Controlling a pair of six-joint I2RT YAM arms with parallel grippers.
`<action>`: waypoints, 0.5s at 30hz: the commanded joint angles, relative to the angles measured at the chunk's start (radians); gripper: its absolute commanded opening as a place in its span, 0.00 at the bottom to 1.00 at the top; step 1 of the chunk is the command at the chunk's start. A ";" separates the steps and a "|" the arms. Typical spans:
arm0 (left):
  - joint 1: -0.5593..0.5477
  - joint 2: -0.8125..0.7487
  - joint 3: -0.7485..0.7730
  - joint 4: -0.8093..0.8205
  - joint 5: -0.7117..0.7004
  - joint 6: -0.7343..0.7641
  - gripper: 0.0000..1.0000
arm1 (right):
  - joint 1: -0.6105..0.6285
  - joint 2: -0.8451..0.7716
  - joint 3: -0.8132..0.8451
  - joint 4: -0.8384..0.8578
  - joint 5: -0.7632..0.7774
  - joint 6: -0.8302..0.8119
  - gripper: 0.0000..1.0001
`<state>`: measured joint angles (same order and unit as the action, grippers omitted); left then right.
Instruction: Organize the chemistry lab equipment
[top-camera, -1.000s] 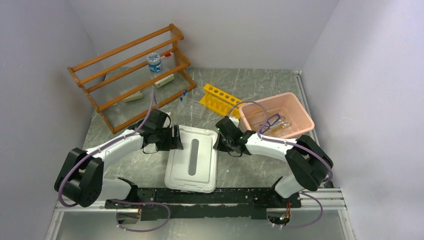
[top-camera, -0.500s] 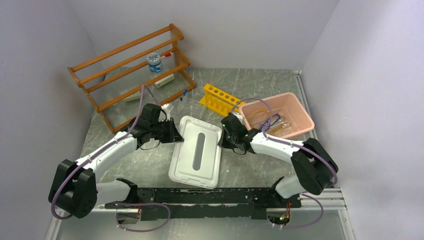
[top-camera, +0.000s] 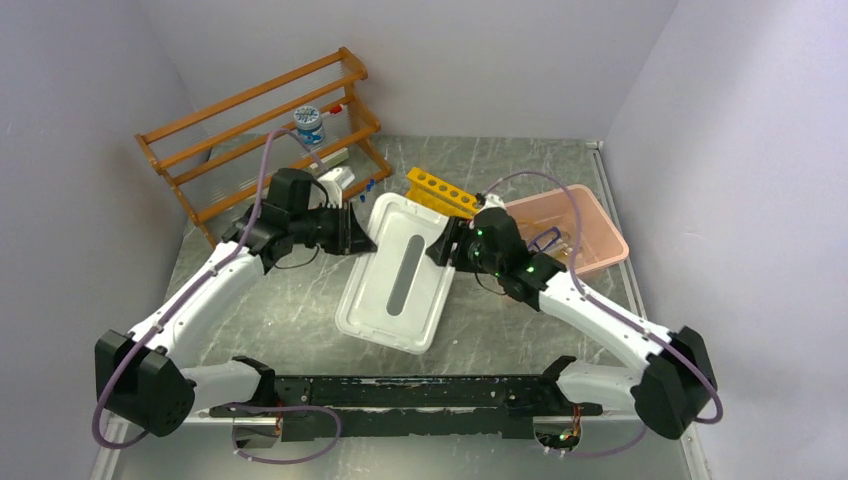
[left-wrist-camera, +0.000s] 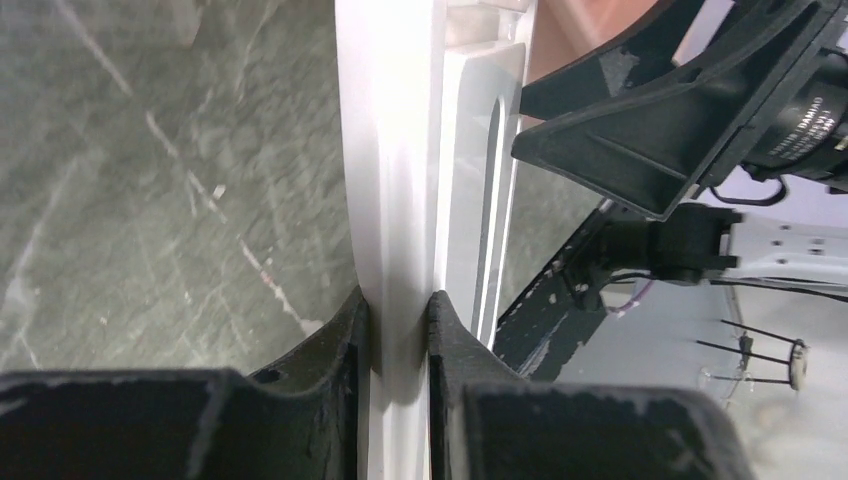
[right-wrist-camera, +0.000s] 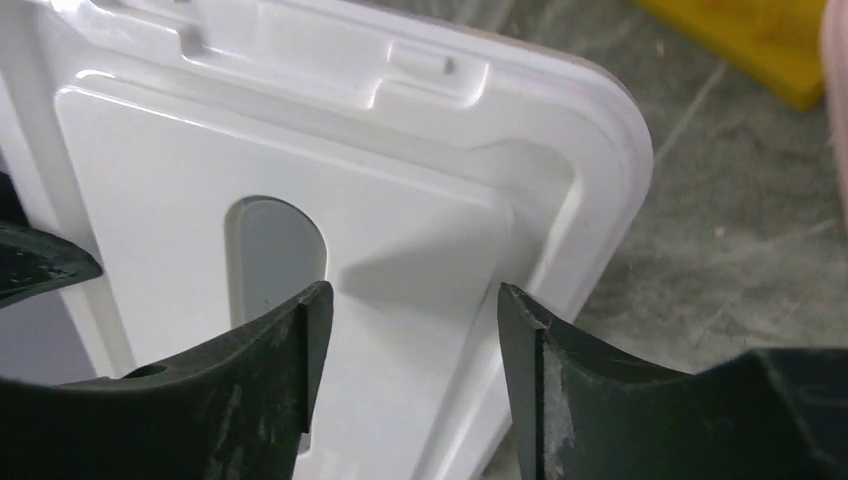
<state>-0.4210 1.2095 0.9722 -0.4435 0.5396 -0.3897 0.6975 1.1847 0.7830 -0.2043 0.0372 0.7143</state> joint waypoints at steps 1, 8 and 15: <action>0.011 -0.045 0.154 -0.083 0.112 0.003 0.05 | -0.041 -0.097 0.071 -0.004 -0.032 -0.024 0.67; 0.014 -0.082 0.295 -0.111 0.013 -0.021 0.05 | -0.090 -0.212 0.145 0.000 -0.033 -0.015 0.71; 0.026 -0.009 0.426 -0.127 -0.051 -0.033 0.05 | -0.117 -0.225 0.242 -0.045 -0.014 -0.029 0.69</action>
<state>-0.4114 1.1637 1.3163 -0.5678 0.5182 -0.3996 0.5964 0.9646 0.9707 -0.2096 0.0048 0.7036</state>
